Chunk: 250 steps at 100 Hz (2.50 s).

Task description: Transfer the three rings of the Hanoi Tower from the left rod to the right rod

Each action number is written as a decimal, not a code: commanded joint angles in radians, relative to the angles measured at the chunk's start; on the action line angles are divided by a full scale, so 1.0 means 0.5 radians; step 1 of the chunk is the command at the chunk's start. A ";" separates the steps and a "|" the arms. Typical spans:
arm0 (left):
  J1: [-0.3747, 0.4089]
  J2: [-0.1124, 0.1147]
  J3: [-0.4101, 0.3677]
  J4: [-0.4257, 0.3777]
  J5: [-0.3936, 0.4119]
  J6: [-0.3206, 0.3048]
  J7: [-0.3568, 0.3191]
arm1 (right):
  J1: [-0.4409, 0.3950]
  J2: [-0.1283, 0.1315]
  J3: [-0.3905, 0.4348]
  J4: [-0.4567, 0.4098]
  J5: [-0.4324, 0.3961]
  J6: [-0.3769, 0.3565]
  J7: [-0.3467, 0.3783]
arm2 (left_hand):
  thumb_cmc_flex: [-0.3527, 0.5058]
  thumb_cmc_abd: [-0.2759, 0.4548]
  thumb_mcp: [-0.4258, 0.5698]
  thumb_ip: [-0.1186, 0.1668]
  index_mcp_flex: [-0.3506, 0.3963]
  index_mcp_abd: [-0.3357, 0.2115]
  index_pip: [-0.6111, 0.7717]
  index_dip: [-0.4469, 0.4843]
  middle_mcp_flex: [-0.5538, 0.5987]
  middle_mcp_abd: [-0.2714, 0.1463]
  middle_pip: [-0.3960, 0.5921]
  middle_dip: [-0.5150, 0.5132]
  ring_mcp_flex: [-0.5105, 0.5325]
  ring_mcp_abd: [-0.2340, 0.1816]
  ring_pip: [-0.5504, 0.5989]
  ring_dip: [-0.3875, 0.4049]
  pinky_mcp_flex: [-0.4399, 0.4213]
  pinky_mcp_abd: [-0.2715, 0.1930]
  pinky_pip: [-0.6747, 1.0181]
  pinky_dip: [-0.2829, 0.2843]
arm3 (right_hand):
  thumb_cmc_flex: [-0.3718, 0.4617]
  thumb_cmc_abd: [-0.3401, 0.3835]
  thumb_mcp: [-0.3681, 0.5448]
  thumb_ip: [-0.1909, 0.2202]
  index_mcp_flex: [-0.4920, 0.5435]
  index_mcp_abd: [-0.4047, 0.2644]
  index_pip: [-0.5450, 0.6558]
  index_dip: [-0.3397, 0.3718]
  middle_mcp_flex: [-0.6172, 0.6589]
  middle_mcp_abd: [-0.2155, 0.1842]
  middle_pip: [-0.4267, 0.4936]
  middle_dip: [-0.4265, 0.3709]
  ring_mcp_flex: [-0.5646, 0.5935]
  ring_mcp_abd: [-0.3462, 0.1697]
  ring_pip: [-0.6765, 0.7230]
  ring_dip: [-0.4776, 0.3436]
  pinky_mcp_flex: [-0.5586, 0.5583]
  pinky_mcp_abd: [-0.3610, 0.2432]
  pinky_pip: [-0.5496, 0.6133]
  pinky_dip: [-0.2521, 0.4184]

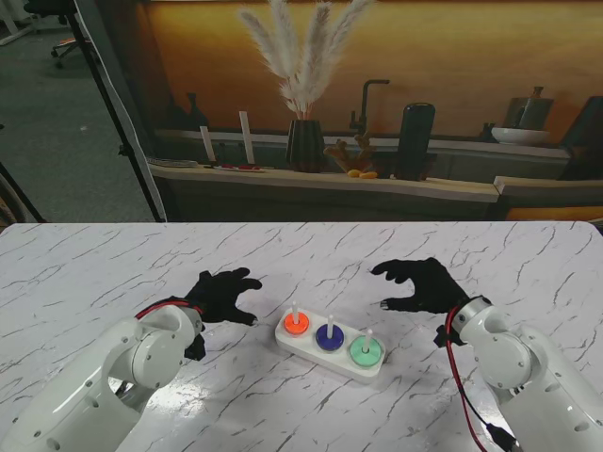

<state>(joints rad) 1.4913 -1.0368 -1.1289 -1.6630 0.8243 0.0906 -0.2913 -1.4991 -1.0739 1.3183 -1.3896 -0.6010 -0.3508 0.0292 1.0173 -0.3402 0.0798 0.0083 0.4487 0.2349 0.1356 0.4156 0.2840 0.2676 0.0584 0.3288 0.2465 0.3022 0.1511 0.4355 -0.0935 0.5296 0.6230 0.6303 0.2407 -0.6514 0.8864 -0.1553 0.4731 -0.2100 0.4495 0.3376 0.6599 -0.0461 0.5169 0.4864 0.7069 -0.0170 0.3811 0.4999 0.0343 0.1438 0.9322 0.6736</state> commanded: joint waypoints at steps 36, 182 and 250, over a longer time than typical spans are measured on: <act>0.102 -0.013 -0.121 -0.001 0.009 0.054 0.042 | 0.106 0.018 -0.169 -0.097 -0.103 -0.164 0.114 | 0.084 -0.005 0.033 0.048 0.041 0.061 0.010 -0.012 -0.022 0.038 -0.025 -0.025 -0.045 0.033 -0.034 -0.010 -0.020 0.007 -0.072 -0.009 | -0.194 -0.024 0.054 0.076 -0.121 0.067 -0.127 0.009 -0.036 0.021 -0.170 -0.100 -0.091 0.025 -0.198 -0.077 -0.072 0.542 -0.066 -0.101; 0.161 -0.027 -0.203 -0.011 0.004 0.117 0.114 | 0.117 0.092 -0.488 -0.258 -0.607 -0.117 0.205 | 0.140 0.050 -0.009 0.053 0.061 0.069 0.016 -0.005 -0.009 0.042 -0.023 -0.021 -0.043 0.031 -0.030 -0.008 -0.012 0.008 -0.078 -0.008 | -0.230 0.083 -0.165 0.251 -0.295 0.189 -0.266 0.008 -0.188 0.064 -0.231 -0.111 -0.161 0.071 -0.275 -0.088 -0.088 0.582 -0.041 -0.092; 0.181 -0.031 -0.219 -0.009 -0.023 0.124 0.131 | 0.203 0.120 -0.681 -0.299 -0.998 0.034 0.120 | 0.136 0.096 -0.052 0.047 0.066 0.069 0.017 -0.004 -0.004 0.040 -0.023 -0.020 -0.045 0.031 -0.031 -0.007 -0.017 0.005 -0.081 -0.012 | -0.100 0.007 -0.181 0.256 -0.127 0.311 -0.163 0.095 -0.086 0.069 -0.045 -0.035 0.017 0.082 -0.089 -0.018 0.033 0.565 0.133 -0.007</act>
<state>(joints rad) 1.5747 -1.0468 -1.2389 -1.6681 0.8176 0.1658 -0.2154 -1.3839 -1.0069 0.9879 -1.5311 -1.1086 -0.3445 0.0751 1.0484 -0.3108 0.0831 0.0086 0.4663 0.2471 0.1380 0.4154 0.2841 0.2717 0.0584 0.3287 0.2465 0.3031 0.1510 0.4355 -0.0935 0.5296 0.6140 0.6303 0.1649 -0.6315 0.8009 -0.0669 0.3789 -0.0915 0.3523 0.3541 0.5982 -0.0215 0.4581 0.4503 0.6786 0.0139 0.3011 0.4703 0.0445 0.1397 0.9636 0.6473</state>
